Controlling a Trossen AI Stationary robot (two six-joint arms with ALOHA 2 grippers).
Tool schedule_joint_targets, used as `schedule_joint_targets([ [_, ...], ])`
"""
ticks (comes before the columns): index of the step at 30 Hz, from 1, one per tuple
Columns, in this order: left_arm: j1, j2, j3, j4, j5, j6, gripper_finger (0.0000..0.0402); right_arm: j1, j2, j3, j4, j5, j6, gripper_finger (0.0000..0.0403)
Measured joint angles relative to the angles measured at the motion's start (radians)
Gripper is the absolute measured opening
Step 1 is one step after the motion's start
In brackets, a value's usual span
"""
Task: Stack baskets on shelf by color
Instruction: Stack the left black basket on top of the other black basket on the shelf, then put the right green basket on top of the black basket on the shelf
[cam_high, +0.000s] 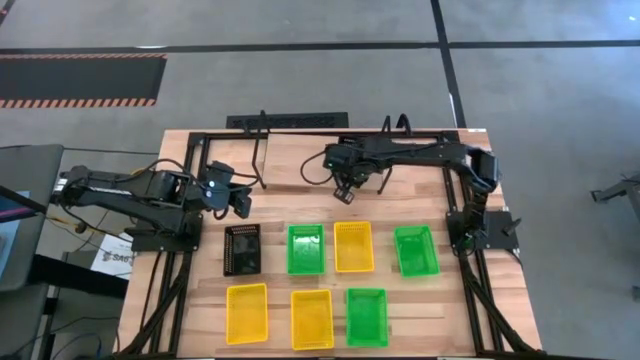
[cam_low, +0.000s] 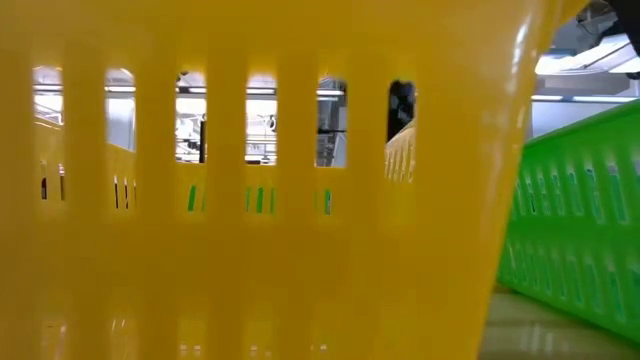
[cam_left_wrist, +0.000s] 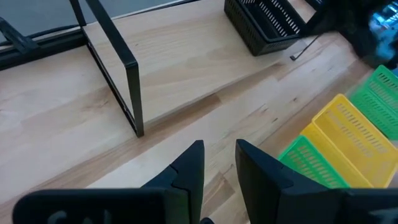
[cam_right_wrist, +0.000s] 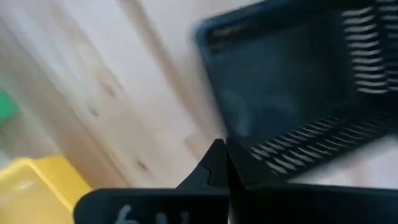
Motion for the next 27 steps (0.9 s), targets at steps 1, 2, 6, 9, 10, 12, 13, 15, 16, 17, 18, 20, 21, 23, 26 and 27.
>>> schedule_joint_targets([
  [1, 0.000, -0.001, 0.000, 0.000, 0.000, 0.000, 0.0077, -0.001, 0.011, -0.001, -0.011, 0.002, -0.008, 0.0000],
  [2, 0.000, -0.001, 0.000, -0.001, 0.001, -0.001, 0.0077, 0.000, 0.026, 0.003, -0.006, 0.014, -0.013, 0.0000],
  [6, 0.000, -0.001, 0.000, 0.000, 0.009, -0.008, 0.0077, -0.007, 0.035, 0.004, -0.019, 0.010, -0.031, 0.0000],
  [9, 0.000, 0.000, 0.000, 0.000, 0.013, -0.008, 0.0077, -0.017, 0.034, 0.001, -0.078, 0.011, -0.040, 0.0000],
  [10, 0.000, -0.001, 0.000, 0.000, 0.012, -0.008, 0.0077, -0.019, 0.032, 0.001, -0.082, 0.011, -0.041, 0.0000],
  [12, 0.000, 0.000, 0.000, 0.000, 0.012, -0.009, 0.0077, -0.018, 0.021, 0.003, -0.082, 0.013, -0.033, 0.0000],
  [13, 0.000, 0.000, 0.000, 0.000, 0.011, -0.009, 0.0077, -0.018, 0.010, 0.002, -0.082, 0.012, -0.031, 0.0000],
  [15, 0.000, 0.000, 0.000, 0.000, 0.011, -0.013, 0.0077, -0.009, -0.011, 0.004, -0.065, 0.012, -0.030, 0.0000],
  [16, 0.000, 0.000, 0.000, 0.000, 0.011, -0.013, 0.0077, -0.006, -0.023, 0.004, -0.062, 0.008, -0.028, 0.0000],
  [17, 0.000, 0.000, 0.000, 0.000, 0.011, -0.014, 0.0077, -0.004, -0.033, 0.003, -0.063, 0.003, -0.027, 0.0000],
  [18, 0.000, 0.000, 0.000, 0.000, 0.010, -0.015, 0.0077, -0.001, -0.043, 0.003, -0.060, 0.003, -0.026, 0.0000],
  [20, 0.000, 0.000, 0.000, 0.000, 0.010, -0.015, 0.0077, 0.008, -0.069, 0.003, -0.067, 0.001, -0.008, 0.0000],
  [21, 0.000, 0.000, 0.000, 0.000, 0.010, -0.015, 0.0077, 0.014, -0.085, 0.003, -0.070, -0.001, 0.001, 0.0000],
  [23, 0.000, 0.000, 0.000, 0.000, 0.015, -0.015, 0.0077, 0.035, -0.124, 0.003, -0.088, -0.028, 0.022, 0.0000],
  [26, 0.000, 0.000, 0.000, 0.000, 0.034, -0.015, 0.0077, 0.084, -0.190, 0.003, -0.158, -0.068, 0.084, 0.0000],
  [27, 0.000, 0.000, 0.000, 0.000, 0.042, -0.015, 0.0077, 0.104, -0.216, 0.003, -0.206, -0.087, 0.120, 0.0000],
])
